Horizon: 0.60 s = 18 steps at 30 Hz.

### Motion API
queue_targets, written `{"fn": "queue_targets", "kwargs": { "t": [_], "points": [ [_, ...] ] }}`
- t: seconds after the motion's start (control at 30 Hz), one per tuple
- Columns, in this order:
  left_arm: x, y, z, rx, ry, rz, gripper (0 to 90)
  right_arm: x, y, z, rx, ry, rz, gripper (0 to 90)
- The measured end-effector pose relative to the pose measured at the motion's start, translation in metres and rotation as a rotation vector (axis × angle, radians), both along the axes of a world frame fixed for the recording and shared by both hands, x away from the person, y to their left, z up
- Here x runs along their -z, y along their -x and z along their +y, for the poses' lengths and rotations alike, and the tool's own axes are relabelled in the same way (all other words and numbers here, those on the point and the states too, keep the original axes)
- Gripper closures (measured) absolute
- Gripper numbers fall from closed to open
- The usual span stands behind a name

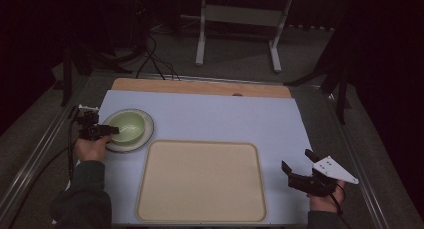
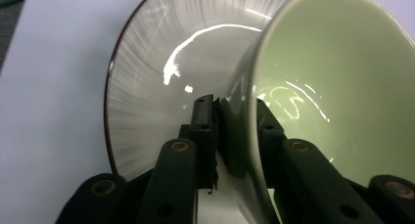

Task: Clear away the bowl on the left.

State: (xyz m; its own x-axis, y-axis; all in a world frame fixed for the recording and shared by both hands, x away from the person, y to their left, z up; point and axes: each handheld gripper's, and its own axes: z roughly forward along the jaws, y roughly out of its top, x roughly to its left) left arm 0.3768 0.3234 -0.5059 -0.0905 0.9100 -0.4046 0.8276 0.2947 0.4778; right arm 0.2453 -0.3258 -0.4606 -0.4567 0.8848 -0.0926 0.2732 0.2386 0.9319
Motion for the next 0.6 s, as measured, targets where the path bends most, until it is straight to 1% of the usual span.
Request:
{"fn": "queue_targets", "kwargs": {
  "t": [0.07,0.13,0.2,0.27,0.37,0.5,0.6],
  "points": [
    [-0.001,0.001,0.000,0.011,-0.001,-0.001,82.2,0.000,0.000,0.000,0.000,0.000,0.000,9.5],
    [-0.001,0.002,-0.001,0.018,-0.013,-0.004,82.3,0.000,0.000,0.000,0.000,-0.001,-0.001,9.5],
    [-0.001,0.003,0.000,0.011,-0.008,-0.008,82.6,0.000,0.000,-0.001,0.001,-0.001,0.000,9.5],
    [-0.001,0.005,0.000,0.001,0.003,-0.022,82.4,0.000,0.000,-0.001,0.001,-0.001,0.000,9.5],
    [-0.001,0.007,0.000,-0.013,-0.001,-0.035,82.4,0.000,0.000,-0.001,0.000,-0.001,0.000,9.5],
    [-0.002,0.010,-0.001,-0.007,-0.008,-0.049,82.3,0.000,0.000,-0.001,0.001,-0.002,-0.001,9.5],
    [-0.004,0.012,0.000,-0.008,0.007,-0.067,82.2,0.000,0.000,-0.001,0.001,-0.002,0.001,9.5]
  ]
}}
